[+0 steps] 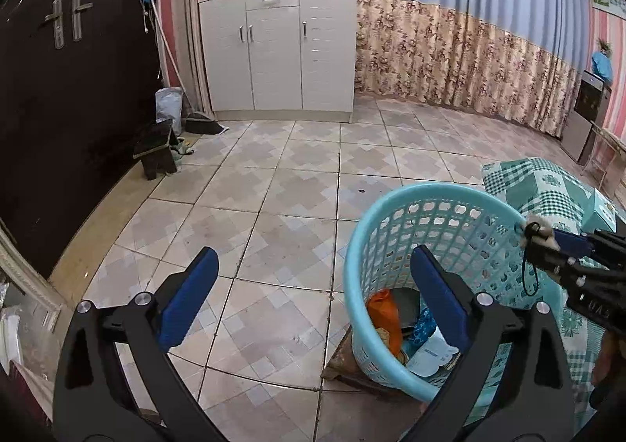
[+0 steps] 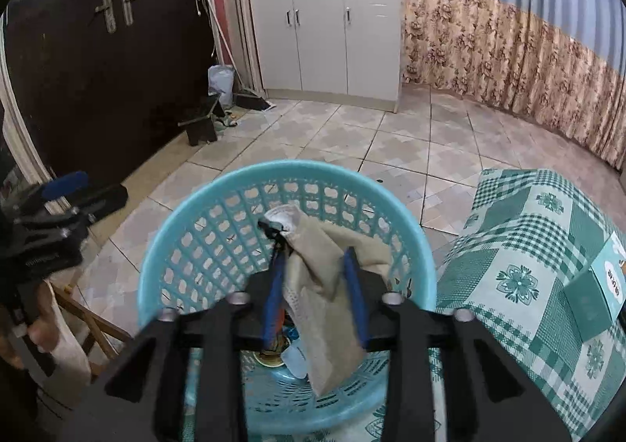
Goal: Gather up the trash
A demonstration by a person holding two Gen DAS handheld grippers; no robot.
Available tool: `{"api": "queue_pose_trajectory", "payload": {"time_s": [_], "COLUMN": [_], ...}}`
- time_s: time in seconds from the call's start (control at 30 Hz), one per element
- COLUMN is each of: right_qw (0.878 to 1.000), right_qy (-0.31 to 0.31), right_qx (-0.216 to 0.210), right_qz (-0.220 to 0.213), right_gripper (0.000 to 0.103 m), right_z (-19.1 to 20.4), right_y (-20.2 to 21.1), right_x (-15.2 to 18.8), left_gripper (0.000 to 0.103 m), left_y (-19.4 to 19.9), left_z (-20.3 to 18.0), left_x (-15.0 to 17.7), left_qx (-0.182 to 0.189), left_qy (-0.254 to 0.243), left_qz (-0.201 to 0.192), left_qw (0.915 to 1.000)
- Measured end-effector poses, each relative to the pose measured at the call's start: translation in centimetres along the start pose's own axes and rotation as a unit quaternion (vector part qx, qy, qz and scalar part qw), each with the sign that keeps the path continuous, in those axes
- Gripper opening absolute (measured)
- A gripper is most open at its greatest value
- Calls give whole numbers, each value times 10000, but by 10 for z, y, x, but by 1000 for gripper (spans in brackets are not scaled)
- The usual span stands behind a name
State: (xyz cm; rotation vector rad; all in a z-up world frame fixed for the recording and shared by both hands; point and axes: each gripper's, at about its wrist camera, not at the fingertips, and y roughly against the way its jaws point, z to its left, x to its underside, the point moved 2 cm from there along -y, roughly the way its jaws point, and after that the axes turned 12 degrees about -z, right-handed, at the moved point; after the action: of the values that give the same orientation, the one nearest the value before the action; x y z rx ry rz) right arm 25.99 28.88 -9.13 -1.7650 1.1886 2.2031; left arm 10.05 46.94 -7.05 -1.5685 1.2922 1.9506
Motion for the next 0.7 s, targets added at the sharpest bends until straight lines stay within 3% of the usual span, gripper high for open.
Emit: {"api": "queue_pose_trajectory", "payload": {"time_s": [0.2,0.3,0.47,0.7], "right_qw": [9998,9995,9982,9957], "right_qy": [114,161,269,370], "right_qx": [138,221,385,646], "right_qz": [-83,-138,-366,-546], "right_gripper": [76,84,95,97], "right_z": [-4,-10,-21,-39], "right_y": [8,16,42,91], "right_x": [1,1,-1,10], "left_gripper": [95,96,97,98], "left_y": [2,6,14,38], "left_z": [-2,-7,-19,-48], "left_x": [0,-2,-8,-12], "left_qx": [11,32,64,246], "left_qy": [43,59,52,40], "left_qz": [-12,-18,-60,-135], "left_qw": [10000,10000,9999,9996]}}
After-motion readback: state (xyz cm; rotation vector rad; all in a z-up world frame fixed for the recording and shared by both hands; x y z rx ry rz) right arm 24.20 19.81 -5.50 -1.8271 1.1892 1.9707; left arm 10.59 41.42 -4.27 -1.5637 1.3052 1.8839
